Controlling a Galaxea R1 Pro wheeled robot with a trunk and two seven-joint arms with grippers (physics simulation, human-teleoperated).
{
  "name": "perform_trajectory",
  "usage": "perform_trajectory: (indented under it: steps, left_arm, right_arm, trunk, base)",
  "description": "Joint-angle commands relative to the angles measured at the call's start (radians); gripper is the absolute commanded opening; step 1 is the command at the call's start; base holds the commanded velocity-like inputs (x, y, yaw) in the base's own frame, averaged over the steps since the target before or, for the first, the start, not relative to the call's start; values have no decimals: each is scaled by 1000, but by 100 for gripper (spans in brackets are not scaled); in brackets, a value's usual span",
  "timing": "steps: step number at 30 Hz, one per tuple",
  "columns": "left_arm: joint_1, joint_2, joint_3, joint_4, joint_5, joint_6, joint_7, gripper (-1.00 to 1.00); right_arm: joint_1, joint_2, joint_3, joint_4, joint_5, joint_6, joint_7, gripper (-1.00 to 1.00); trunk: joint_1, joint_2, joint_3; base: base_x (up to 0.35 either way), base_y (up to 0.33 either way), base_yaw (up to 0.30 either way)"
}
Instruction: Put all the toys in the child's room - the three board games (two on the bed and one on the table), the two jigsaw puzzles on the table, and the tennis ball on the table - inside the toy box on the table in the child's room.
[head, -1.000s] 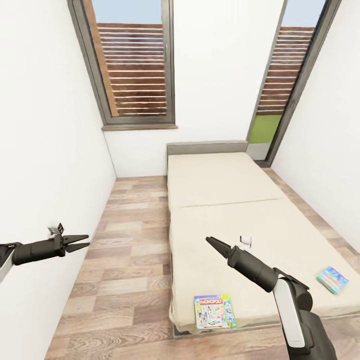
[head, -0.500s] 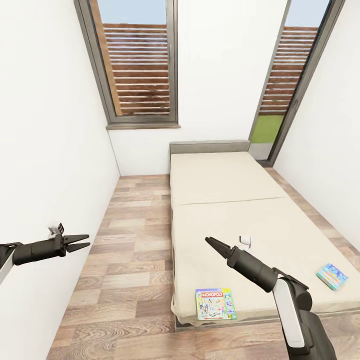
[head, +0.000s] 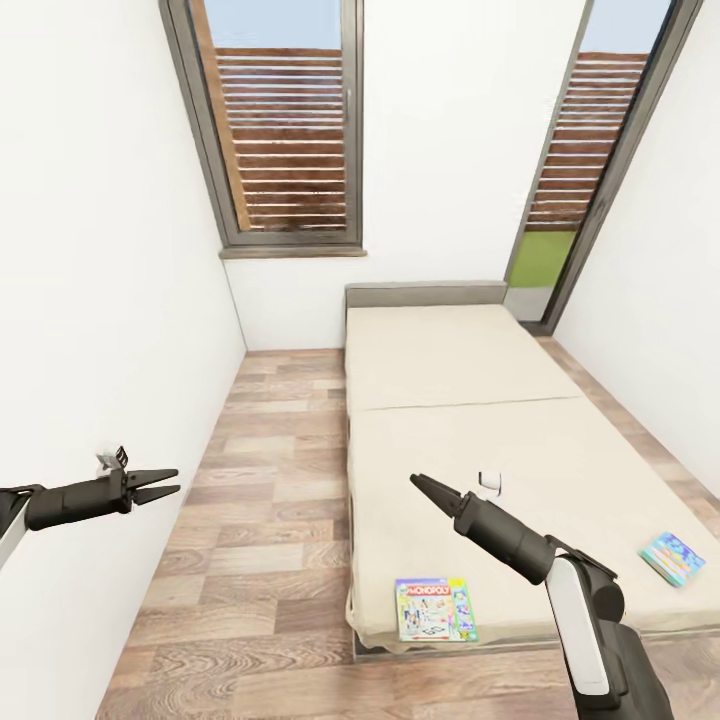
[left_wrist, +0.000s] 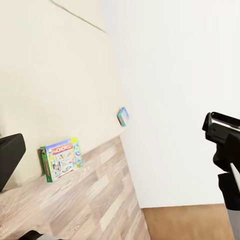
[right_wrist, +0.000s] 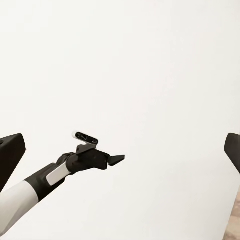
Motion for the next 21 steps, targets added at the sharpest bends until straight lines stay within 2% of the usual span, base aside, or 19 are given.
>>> perform_trajectory:
  steps: [1, 13, 21]
  left_arm:
    - [-1, 0, 0, 0, 0, 11, -4, 100]
    - [-1, 0, -1, 0, 0, 12, -4, 100]
    - [-1, 0, -1, 0, 0, 11, -4, 100]
  right_arm:
    - [-1, 1, -2, -3, -2, 6, 2, 100]
    - [-1, 1, -2, -9, -2, 9, 2, 100]
    - [-1, 1, -4, -9, -2, 10, 2, 100]
  trunk:
    - [1, -2, -2]
    - [1, -2, -2]
    - [1, -2, -2]
  base:
    - [0, 0, 236]
    - [0, 0, 269]
    - [0, 10, 59]
